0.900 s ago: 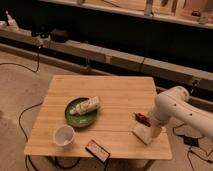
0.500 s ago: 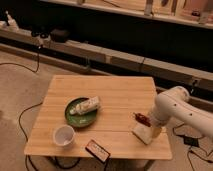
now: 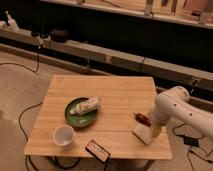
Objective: Pick up the ceramic bowl
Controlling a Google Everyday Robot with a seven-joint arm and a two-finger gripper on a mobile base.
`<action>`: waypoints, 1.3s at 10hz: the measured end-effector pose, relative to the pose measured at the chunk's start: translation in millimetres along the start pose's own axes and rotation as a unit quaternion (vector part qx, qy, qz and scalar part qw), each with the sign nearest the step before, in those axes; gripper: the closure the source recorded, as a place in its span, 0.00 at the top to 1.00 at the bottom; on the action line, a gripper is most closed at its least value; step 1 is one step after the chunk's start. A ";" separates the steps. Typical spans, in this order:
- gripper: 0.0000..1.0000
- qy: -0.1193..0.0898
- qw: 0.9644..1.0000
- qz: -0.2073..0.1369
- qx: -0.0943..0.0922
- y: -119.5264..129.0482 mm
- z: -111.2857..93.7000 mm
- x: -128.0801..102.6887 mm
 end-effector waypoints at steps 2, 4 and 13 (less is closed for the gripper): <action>0.67 0.000 1.000 0.000 0.000 0.0 0.0 0.0; 0.67 0.000 1.000 0.000 0.000 0.0 0.0 0.0; 0.67 -0.005 1.000 -0.021 0.008 -6.9 0.6 -4.6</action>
